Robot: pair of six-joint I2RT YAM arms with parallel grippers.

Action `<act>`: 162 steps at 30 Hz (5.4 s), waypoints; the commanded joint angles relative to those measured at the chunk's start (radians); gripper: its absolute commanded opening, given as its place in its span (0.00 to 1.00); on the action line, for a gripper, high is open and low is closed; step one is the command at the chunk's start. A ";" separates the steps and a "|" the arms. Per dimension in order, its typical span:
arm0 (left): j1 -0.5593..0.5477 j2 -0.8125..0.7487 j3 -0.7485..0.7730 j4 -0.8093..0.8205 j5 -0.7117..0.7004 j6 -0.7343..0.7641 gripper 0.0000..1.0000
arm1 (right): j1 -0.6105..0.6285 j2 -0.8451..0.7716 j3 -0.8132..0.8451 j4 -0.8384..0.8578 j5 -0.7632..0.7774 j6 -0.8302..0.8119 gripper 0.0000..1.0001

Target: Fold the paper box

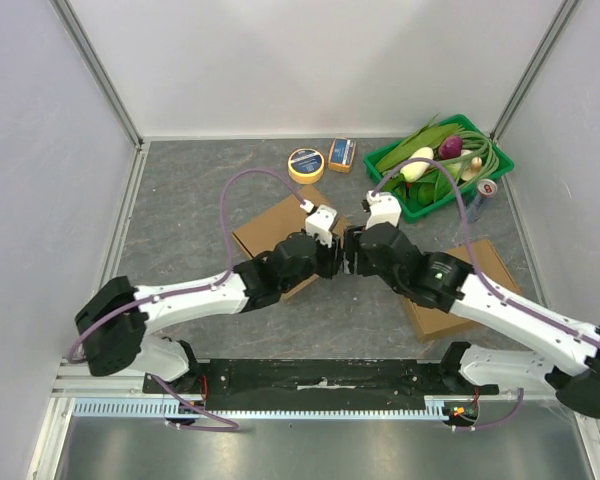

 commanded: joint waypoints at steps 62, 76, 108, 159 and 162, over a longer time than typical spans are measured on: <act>0.707 -0.507 -0.506 -0.160 0.600 -0.457 0.79 | -0.761 0.969 0.384 0.490 -1.346 -0.438 0.86; 0.709 -0.233 -0.532 0.173 0.807 -0.545 0.69 | -0.696 0.802 0.142 0.719 -1.361 -0.104 0.45; 0.707 -0.912 -0.565 0.023 0.774 -1.344 0.56 | -0.660 0.135 -0.175 0.262 -1.232 0.858 0.36; 0.732 -1.013 -0.870 -0.090 0.346 -1.680 0.61 | -0.423 0.841 0.709 -0.143 -0.998 0.649 0.55; 0.736 -1.111 -0.833 -0.204 0.312 -1.602 0.68 | -0.433 0.821 0.704 -0.124 -0.976 0.564 0.66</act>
